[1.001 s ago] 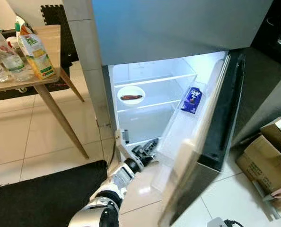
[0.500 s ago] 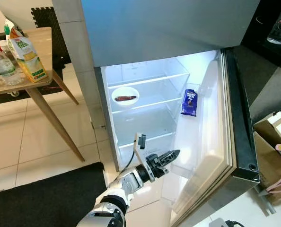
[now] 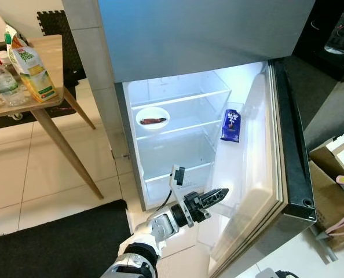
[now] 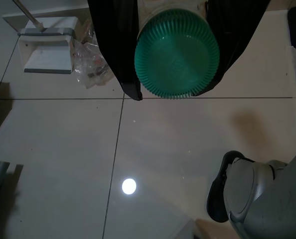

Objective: Restocking fridge

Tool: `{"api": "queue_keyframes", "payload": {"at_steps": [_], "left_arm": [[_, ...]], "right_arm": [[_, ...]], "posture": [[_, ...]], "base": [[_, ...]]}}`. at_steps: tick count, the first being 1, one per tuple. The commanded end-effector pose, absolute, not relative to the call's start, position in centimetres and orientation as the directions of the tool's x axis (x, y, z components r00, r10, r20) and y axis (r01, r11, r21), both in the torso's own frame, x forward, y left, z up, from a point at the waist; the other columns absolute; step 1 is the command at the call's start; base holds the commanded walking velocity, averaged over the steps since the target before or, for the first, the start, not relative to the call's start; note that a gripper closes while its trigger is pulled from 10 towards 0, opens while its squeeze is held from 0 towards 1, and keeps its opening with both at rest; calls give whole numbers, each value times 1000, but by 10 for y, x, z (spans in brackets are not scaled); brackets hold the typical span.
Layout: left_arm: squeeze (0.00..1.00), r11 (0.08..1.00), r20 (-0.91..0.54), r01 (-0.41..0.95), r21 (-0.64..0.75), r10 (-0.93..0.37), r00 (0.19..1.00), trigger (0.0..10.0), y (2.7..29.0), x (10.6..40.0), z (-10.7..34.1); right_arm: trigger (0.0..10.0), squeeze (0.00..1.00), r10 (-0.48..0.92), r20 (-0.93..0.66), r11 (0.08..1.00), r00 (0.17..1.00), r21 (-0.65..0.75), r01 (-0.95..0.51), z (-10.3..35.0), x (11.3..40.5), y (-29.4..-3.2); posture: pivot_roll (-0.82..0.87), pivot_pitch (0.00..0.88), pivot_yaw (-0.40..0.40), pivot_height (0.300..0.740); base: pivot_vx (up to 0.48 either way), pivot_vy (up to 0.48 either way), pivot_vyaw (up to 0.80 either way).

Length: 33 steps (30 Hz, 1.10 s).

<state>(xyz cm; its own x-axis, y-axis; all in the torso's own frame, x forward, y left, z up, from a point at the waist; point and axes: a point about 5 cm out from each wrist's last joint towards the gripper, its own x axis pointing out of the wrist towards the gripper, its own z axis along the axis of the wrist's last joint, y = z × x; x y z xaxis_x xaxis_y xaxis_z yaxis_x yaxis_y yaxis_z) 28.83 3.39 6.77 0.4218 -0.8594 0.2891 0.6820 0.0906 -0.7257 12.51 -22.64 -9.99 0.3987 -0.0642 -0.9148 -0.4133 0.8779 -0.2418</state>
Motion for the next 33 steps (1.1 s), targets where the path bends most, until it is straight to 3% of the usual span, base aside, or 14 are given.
{"api": "queue_keyframes", "payload": {"at_steps": [1, 6, 8, 11, 12, 13, 14, 16, 25, 33], "left_arm": [[0, 31, 346, 678, -735, -842, 415, 10000, 13, 283, 73], [0, 104, 395, 685, -721, -750, 530, 10000, 42, 298, 86], [0, 185, 381, 643, -743, -673, 634, 10000, 63, 307, 86], [0, 225, 362, 618, -753, -643, 675, 10000, 71, 310, 84], [0, 288, 313, 565, -773, -602, 735, 10000, 80, 313, 77], [0, 288, 313, 565, -773, -602, 735, 10000, 80, 313, 77], [0, 356, 247, 506, -785, -570, 784, 10000, 85, 314, 68], [0, 406, 194, 464, -788, -551, 812, 10000, 88, 313, 61], [0, 488, 36, 336, -805, -525, 850, 10000, 74, 302, 37], [0, 516, -33, 283, -808, -520, 854, 10000, 63, 298, 29]], "right_arm": [[10000, 0, -84, -923, 879, 376, -246, -408, -101, 119, -231], [10000, 0, -85, -928, 878, 362, -242, -413, -102, 115, -231], [10000, 0, -86, -930, 876, 357, -241, -417, -102, 115, -231], [10000, 0, -86, -931, 876, 356, -241, -419, -103, 115, -231], [10000, 0, -85, -931, 875, 355, -240, -420, -103, 114, -231], [10000, 0, -85, -931, 875, 355, -240, -420, -103, 114, -231], [10000, 0, -85, -931, 876, 355, -239, -418, -103, 115, -230], [10000, 0, -85, -931, 877, 356, -239, -417, -103, 115, -230], [10000, 0, -98, -934, 882, 343, -241, -404, -103, 114, -233], [10000, 0, -104, -939, 879, 327, -241, -412, -103, 111, -234]], "posture": [[-116, 59, -28, 740], [-114, 61, -27, 740], [-112, 62, -27, 740], [-106, 64, -29, 740], [-104, 65, -31, 740], [-104, 65, -31, 740], [-103, 66, -32, 740], [-108, 66, -33, 740], [-117, 68, -35, 740], [-119, 66, -35, 740]], "base": [[0, 0, 0], [0, 0, 0], [0, 0, 0], [0, 0, 0], [0, 0, 0], [0, 0, 0], [0, 0, 0], [0, 0, 0], [0, 0, 0], [0, 0, -746]]}}
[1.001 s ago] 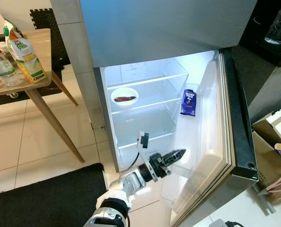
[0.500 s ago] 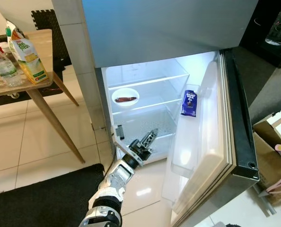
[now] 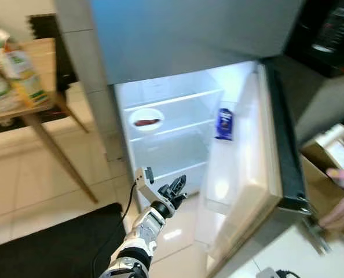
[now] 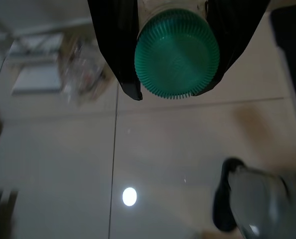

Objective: Restocking fridge

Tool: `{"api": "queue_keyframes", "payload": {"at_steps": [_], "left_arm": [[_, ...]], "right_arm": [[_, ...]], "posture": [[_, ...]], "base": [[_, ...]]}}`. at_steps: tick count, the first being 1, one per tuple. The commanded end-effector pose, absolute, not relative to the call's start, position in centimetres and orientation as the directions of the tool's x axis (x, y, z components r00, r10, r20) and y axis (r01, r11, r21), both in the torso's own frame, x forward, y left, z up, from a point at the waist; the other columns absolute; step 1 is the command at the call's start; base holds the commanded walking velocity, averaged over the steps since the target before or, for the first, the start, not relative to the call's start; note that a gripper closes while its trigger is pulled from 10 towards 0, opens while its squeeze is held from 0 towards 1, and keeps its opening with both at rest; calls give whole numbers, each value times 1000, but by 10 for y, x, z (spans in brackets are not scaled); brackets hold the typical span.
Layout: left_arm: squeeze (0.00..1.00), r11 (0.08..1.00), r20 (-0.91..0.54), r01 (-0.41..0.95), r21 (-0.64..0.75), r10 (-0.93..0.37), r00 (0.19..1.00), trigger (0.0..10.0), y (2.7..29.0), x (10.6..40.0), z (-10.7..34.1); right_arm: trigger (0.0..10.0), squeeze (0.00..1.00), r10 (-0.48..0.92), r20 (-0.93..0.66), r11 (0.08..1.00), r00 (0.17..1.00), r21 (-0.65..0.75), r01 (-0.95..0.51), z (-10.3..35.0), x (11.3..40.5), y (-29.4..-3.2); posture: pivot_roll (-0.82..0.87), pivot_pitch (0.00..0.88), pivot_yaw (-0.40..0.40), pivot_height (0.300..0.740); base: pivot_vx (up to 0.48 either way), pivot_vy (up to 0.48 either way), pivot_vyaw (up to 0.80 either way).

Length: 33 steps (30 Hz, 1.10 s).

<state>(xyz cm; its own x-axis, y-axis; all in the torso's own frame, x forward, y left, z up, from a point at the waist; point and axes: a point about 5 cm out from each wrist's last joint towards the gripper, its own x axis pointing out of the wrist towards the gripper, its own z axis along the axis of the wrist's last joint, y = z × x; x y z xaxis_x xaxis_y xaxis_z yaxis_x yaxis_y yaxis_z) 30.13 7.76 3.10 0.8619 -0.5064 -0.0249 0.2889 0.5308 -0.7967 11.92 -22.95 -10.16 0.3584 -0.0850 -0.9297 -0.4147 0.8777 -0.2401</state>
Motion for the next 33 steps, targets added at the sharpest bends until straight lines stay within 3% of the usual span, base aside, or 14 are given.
{"api": "queue_keyframes", "payload": {"at_steps": [1, 19, 27, 33], "left_arm": [[0, 516, -33, 283, -808, -520, 854, 10000, 63, 298, 29], [0, 503, -36, 311, -806, -566, 823, 10000, 51, 295, 28], [0, 333, 46, 470, -818, -775, 630, 10000, 4, 279, 37], [0, 134, 120, 554, -822, -909, 398, 10000, -42, 257, 48]], "right_arm": [[10000, 0, -104, -939, 879, 327, -241, -412, -103, 111, -234], [10000, 0, -98, -936, 880, 338, -240, -410, -103, 114, -232], [10000, 0, -106, -937, 877, 334, -247, -413, -103, 113, -234], [10000, 0, -114, -934, 877, 338, -255, -408, -102, 114, -237]], "posture": [[-119, 66, -35, 740], [-115, 66, -32, 740], [-129, 54, -26, 740], [-129, 54, -26, 740]], "base": [[0, 0, -781], [0, 0, -84], [0, 0, 0], [0, 0, 0]]}}
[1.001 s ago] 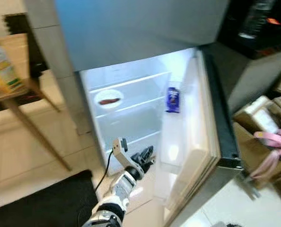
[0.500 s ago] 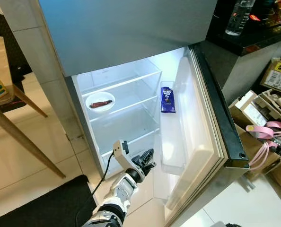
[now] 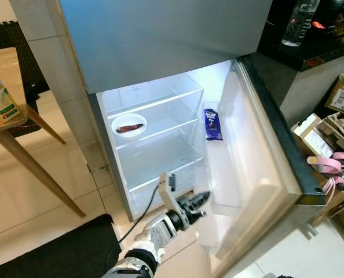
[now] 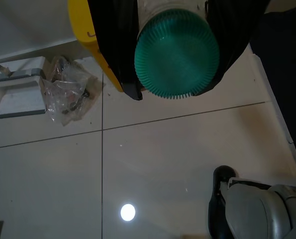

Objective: Restocking fridge

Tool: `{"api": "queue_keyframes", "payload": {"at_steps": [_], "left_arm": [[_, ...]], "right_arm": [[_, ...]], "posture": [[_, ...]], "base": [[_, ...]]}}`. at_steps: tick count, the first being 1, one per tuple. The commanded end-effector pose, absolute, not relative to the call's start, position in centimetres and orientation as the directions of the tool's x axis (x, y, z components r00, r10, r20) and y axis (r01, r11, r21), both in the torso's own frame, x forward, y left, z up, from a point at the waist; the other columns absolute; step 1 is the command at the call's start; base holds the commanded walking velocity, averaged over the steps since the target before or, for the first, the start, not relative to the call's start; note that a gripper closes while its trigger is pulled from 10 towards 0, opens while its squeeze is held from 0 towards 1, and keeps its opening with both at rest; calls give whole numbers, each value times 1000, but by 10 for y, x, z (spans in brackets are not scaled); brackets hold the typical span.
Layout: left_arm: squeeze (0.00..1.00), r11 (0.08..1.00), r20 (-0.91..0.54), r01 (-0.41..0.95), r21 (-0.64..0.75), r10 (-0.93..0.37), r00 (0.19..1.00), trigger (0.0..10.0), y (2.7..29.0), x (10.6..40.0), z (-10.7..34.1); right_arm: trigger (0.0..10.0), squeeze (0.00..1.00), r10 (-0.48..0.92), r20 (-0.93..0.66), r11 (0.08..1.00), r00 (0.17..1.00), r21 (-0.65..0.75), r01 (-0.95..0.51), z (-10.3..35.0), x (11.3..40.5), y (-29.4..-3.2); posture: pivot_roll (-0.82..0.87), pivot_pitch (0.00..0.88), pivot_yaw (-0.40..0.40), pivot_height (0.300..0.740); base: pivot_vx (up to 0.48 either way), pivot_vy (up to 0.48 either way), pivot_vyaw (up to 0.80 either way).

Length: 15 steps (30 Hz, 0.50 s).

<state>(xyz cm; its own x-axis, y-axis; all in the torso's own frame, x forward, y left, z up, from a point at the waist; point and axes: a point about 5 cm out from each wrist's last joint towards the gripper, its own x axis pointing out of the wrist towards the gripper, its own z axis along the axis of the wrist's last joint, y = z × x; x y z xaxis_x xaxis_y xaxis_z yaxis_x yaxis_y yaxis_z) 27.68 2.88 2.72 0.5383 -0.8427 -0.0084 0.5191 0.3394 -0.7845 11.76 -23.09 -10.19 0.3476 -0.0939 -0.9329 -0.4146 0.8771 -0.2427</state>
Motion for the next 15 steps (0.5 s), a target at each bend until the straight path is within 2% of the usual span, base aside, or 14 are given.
{"api": "queue_keyframes", "payload": {"at_steps": [1, 4, 6, 10, 13, 15], "left_arm": [[0, 110, 131, 563, -819, -919, 371, 10000, -48, 255, 51], [0, 77, 151, 570, -818, -928, 342, 10000, -54, 252, 55], [0, 3, 207, 579, -815, -932, 296, 10000, -63, 249, 64], [0, -55, 251, 588, -807, -933, 257, 10000, -69, 246, 69], [0, -56, 256, 596, -801, -932, 256, 10000, -67, 244, 68], [0, 14, 218, 580, -815, -919, 328, 10000, -55, 249, 59]], "right_arm": [[10000, 0, -116, -934, 877, 337, -256, -407, -102, 114, -237], [10000, 0, -118, -934, 877, 336, -257, -407, -102, 113, -238], [10000, 0, -120, -936, 877, 332, -256, -406, -102, 111, -238], [10000, 0, -121, -937, 878, 328, -255, -405, -102, 110, -238], [10000, 0, -119, -938, 880, 325, -251, -404, -103, 109, -238], [10000, 0, -115, -940, 882, 321, -245, -402, -104, 108, -237]], "posture": [[-129, 54, -26, 740], [-144, 49, -22, 740], [-144, 51, -21, 740], [-145, 52, -20, 740], [-142, 56, -18, 740], [-141, 57, -19, 740]], "base": [[0, 0, 0], [0, 0, 0], [0, 0, 0], [0, 0, 0], [0, 0, 0], [0, 0, 0]]}}
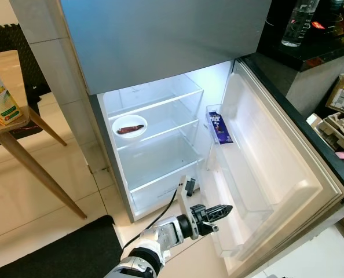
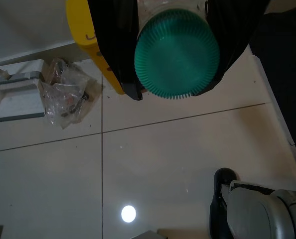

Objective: Restocking fridge

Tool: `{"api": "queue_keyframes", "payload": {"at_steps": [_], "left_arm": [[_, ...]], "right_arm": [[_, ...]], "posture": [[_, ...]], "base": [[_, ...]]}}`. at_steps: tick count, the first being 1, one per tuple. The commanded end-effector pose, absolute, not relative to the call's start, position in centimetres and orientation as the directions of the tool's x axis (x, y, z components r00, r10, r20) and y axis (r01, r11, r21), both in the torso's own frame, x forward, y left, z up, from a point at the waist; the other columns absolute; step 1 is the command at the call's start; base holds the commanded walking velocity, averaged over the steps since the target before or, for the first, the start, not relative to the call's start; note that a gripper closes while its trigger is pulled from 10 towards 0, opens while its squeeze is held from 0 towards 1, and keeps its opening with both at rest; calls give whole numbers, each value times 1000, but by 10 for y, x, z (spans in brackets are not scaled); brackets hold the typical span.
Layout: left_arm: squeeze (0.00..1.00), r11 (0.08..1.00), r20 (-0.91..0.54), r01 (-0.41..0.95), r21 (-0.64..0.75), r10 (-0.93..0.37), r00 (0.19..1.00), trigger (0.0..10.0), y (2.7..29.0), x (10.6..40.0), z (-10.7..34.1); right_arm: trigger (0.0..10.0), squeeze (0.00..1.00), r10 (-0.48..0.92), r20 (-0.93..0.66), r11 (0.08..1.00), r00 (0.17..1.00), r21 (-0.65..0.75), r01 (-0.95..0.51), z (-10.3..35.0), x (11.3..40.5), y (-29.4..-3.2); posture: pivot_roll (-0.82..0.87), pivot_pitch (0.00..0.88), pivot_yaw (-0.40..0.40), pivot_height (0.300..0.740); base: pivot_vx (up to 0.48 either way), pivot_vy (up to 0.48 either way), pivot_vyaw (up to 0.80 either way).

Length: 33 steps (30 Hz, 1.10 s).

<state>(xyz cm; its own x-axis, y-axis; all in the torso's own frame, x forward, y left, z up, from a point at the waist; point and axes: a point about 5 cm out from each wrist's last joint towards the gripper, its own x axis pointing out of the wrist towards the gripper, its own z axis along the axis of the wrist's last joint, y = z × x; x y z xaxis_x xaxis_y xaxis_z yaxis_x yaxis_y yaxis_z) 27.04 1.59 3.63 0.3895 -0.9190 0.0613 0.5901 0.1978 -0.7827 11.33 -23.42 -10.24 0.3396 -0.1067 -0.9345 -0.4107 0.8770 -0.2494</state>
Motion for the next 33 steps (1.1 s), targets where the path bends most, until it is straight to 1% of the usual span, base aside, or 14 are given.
{"api": "queue_keyframes", "payload": {"at_steps": [1, 3, 5, 7, 9, 12, 14, 15, 19, 22, 24, 26, 32, 33], "left_arm": [[0, 14, 218, 580, -815, -919, 328, 10000, -55, 249, 59], [0, 117, 156, 547, -829, -891, 427, 10000, -32, 258, 47], [0, 263, 61, 472, -842, -821, 567, 10000, 2, 268, 31], [0, 387, -36, 391, -835, -748, 663, 10000, 31, 272, 16], [0, 487, -132, 306, -818, -677, 724, 10000, 59, 270, 1], [0, 519, -166, 273, -810, -649, 742, 10000, 69, 268, -5], [0, 584, -252, 194, -788, -593, 765, 10000, 90, 260, -18], [0, 584, -252, 194, -788, -593, 765, 10000, 90, 260, -18], [0, 728, -491, -49, -684, -410, 769, 10000, 139, 223, -55], [0, 766, -564, -118, -632, -350, 748, 10000, 151, 208, -66], [0, 782, -624, -190, -594, -299, 722, 10000, 160, 191, -75], [0, 791, -673, -251, -558, -254, 695, 10000, 167, 177, -83], [0, 797, -697, -276, -538, -235, 678, 10000, 170, 170, -86], [0, 806, -728, -300, -510, -218, 650, 10000, 174, 159, -91]], "right_arm": [[10000, 0, -115, -940, 882, 321, -245, -402, -104, 108, -237], [10000, 0, -108, -943, 885, 316, -235, -402, -104, 107, -236], [10000, 0, -88, -945, 888, 316, -218, -404, -104, 106, -236], [10000, 0, -60, -945, 890, 321, -196, -412, -103, 107, -235], [10000, 0, -16, -949, 887, 316, -160, -434, -103, 108, -234], [10000, 0, 5, -950, 884, 311, -141, -446, -103, 108, -232], [10000, 0, 34, -950, 859, 310, -131, -495, -102, 109, -230], [10000, 0, 34, -950, 859, 310, -131, -495, -102, 109, -230], [10000, 0, 61, -909, 798, 412, -203, -567, -93, 135, -230], [10000, 0, 98, -886, 752, 453, -233, -617, -88, 148, -225], [10000, 0, 146, -865, 640, 481, -288, -712, -82, 165, -217], [10000, 0, 206, -841, 585, 501, -305, -752, -74, 181, -209], [10000, 0, 251, -827, 561, 503, -299, -772, -70, 189, -203], [10000, 0, 328, -804, 542, 496, -270, -796, -63, 200, -194]], "posture": [[-141, 57, -19, 740], [-141, 57, -19, 740], [-135, 60, -25, 740], [-130, 58, -25, 740], [-128, 57, -24, 740], [-128, 56, -24, 740], [-129, 58, -25, 740], [-129, 58, -25, 740], [-127, 61, -32, 740], [-126, 60, -33, 740], [-124, 62, -35, 740], [-124, 62, -35, 740], [-124, 62, -35, 740], [-118, 62, -41, 740]], "base": [[0, 0, 0], [0, 0, 0], [0, 0, 0], [0, 0, 0], [0, 0, 0], [0, 0, 0], [0, 0, 0], [0, 0, 0], [0, 0, 0], [0, 0, 0], [0, 0, 0], [0, 0, 0], [0, 0, 0], [0, 0, 0]]}}
